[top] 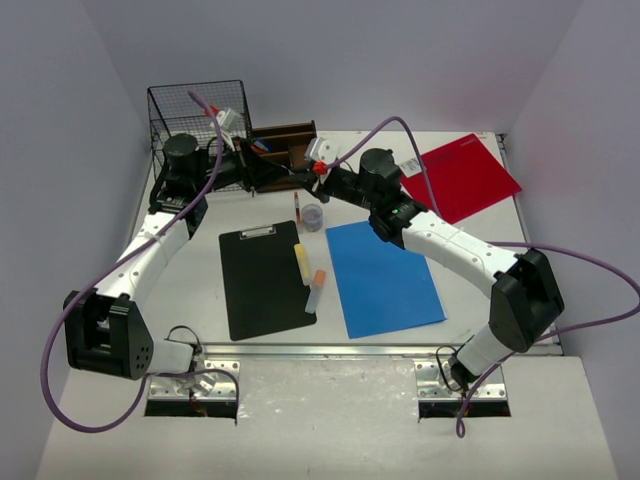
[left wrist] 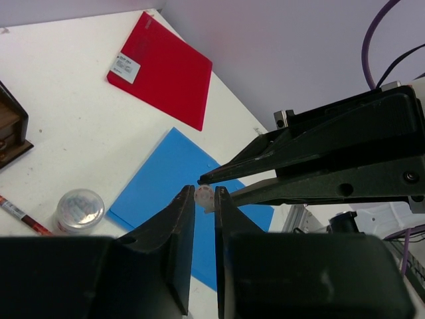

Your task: Organize the desk

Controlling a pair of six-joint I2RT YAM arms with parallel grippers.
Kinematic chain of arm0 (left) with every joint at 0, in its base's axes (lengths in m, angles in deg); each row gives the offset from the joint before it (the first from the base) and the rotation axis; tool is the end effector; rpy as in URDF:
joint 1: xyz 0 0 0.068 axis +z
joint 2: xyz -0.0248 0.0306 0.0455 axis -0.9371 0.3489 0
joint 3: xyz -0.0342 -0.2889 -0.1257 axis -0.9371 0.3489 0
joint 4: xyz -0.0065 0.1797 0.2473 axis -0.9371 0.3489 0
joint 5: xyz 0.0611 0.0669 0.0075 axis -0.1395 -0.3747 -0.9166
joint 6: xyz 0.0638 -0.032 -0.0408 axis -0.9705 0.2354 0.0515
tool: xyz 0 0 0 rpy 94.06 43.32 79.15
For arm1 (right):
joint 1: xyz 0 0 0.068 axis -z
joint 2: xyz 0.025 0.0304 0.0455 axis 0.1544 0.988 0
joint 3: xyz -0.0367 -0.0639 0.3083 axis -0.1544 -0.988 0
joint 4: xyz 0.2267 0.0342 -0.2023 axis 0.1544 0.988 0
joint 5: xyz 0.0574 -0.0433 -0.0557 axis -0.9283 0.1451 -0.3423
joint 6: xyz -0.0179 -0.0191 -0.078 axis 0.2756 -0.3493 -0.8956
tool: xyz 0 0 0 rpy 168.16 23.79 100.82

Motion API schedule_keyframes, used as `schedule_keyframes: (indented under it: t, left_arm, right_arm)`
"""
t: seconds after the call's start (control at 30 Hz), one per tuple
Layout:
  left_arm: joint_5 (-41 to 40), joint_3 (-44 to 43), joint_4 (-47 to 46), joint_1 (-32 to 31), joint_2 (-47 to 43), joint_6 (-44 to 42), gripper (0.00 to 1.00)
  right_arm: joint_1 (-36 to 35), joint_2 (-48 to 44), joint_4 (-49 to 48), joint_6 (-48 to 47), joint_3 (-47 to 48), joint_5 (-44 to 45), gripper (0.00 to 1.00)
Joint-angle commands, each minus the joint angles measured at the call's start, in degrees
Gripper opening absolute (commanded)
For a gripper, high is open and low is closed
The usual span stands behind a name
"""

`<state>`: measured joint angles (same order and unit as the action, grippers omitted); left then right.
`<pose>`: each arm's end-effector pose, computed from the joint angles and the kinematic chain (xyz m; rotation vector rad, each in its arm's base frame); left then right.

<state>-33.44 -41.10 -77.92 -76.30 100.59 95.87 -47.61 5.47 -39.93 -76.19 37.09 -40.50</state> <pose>0.3573 -0.0966 0.3860 0.3988 1.7114 -1.1277 0.3378 0.3066 0.3691 -0.9518 1.2686 0.6808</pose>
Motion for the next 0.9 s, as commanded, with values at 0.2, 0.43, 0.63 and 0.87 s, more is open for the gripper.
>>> schedule_keyframes:
  t: [0.2,0.43,0.63,0.87]
  left_arm:
    - [3.17,-1.98,-0.97,-0.40,1.16,1.69,0.00]
    - [-7.69,-6.53,6.35,-0.32,2.24,-5.64,0.00]
    - [-24.27,-17.45,15.75,-0.31,6.82,-18.53,0.00]
    - [-39.98,-27.80,17.28,-0.47,16.19,-27.29,0.00]
  right_arm:
    - [-0.82,0.65,-7.36,-0.83,1.41,-0.22,0.00]
    - [-0.91,-0.01,-6.29,0.36,0.84,1.17,0.65]
    - [0.53,-2.99,-3.37,-0.23,-2.69,5.39,0.98]
    - [7.72,-4.36,5.84,8.16,-5.06,7.95,0.99]
